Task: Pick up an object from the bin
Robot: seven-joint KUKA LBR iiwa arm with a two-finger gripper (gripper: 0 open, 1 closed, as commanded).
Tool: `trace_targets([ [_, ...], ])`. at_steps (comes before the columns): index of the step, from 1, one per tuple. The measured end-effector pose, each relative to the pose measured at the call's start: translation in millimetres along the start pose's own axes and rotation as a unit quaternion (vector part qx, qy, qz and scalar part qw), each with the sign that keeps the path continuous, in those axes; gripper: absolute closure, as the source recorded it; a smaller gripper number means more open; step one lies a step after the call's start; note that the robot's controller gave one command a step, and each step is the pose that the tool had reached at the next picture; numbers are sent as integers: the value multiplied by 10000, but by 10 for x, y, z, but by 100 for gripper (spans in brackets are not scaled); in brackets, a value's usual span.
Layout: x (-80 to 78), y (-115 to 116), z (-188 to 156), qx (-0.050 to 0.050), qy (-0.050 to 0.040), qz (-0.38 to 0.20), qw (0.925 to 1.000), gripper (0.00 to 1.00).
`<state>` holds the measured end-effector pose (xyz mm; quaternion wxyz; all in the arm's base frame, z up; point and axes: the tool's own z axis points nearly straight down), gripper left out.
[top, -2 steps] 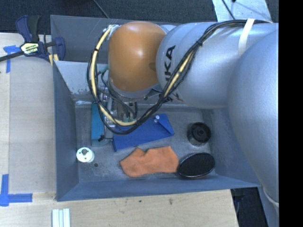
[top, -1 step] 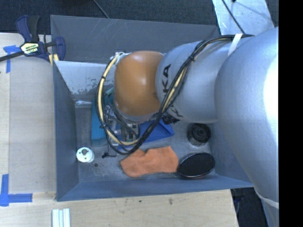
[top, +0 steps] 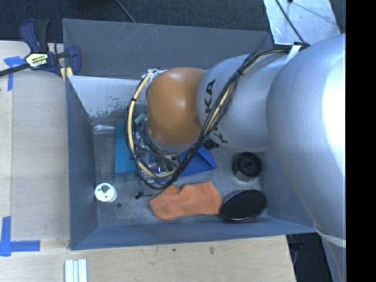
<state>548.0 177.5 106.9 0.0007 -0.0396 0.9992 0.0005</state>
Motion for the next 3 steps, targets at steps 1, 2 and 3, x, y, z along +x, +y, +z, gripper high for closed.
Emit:
trace_targets([
  [1,10,-237,47,-1,-36,-1069,9943,0],
  [2,-220,-755,338,0,-26,441,9990,100],
  [3,-220,-755,338,0,-27,439,9990,100],
])
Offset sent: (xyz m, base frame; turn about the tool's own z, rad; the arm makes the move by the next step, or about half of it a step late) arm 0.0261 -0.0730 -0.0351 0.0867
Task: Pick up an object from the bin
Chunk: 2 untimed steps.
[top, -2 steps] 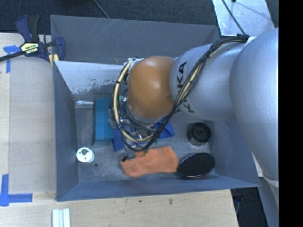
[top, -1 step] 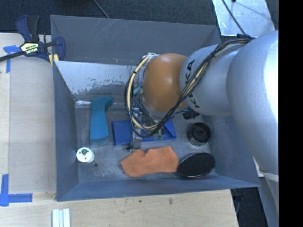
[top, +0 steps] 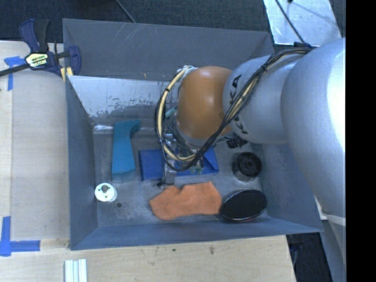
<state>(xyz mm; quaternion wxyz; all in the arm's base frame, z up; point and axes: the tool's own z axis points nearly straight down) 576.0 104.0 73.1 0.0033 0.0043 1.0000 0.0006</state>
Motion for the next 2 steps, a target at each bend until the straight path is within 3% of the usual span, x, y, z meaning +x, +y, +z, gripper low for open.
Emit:
trace_targets([
  [1,22,56,4,8,4,81,10000,100],
  [2,215,128,-63,5,30,63,10000,100],
])
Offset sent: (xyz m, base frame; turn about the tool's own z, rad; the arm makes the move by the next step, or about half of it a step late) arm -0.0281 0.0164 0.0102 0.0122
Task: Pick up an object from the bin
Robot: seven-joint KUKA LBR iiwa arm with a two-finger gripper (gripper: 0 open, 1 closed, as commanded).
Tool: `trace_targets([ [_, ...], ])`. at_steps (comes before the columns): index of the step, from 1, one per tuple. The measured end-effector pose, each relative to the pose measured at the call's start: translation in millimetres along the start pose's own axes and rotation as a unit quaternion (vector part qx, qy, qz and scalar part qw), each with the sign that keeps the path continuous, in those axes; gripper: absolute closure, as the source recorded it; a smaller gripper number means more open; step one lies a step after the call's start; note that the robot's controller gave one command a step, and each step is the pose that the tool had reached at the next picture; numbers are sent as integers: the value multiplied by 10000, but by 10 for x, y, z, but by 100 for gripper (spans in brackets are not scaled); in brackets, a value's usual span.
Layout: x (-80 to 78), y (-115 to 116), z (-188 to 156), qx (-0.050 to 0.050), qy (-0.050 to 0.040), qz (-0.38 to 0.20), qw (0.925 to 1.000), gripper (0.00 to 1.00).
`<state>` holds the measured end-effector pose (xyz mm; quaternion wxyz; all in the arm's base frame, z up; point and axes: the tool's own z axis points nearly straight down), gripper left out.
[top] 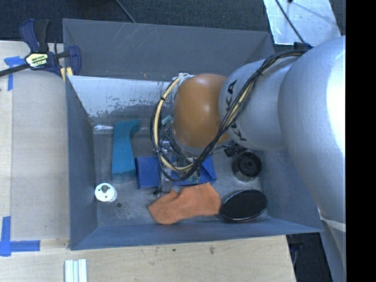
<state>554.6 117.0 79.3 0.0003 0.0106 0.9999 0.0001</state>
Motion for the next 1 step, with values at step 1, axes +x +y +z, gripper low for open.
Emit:
trace_targets([
  [1,-174,25,-106,-1,6,-12,10000,100],
])
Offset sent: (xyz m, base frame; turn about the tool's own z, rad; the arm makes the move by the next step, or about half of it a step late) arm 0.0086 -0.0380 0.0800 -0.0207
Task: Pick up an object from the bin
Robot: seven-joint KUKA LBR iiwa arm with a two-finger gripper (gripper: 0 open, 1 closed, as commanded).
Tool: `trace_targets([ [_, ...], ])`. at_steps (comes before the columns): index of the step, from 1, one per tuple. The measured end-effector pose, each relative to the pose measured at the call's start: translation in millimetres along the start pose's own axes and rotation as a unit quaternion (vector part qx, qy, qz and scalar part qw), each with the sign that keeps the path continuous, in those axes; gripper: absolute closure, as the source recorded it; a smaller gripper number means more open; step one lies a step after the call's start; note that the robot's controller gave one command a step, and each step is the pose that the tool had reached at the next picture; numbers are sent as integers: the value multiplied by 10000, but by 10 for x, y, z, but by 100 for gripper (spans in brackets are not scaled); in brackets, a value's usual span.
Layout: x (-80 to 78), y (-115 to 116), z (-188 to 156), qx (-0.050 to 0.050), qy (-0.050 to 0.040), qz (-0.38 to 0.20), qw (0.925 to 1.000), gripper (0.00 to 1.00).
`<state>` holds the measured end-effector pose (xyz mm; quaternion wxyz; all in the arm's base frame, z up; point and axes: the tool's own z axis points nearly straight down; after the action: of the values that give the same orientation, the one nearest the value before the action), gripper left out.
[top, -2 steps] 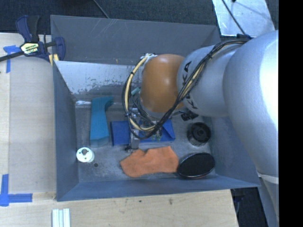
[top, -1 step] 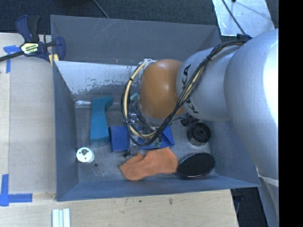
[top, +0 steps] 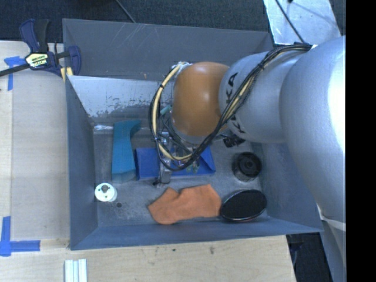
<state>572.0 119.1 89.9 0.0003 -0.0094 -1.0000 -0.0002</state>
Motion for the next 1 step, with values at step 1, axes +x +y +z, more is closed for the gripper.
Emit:
trace_targets([
  [1,37,-284,-489,3,15,-72,10000,100],
])
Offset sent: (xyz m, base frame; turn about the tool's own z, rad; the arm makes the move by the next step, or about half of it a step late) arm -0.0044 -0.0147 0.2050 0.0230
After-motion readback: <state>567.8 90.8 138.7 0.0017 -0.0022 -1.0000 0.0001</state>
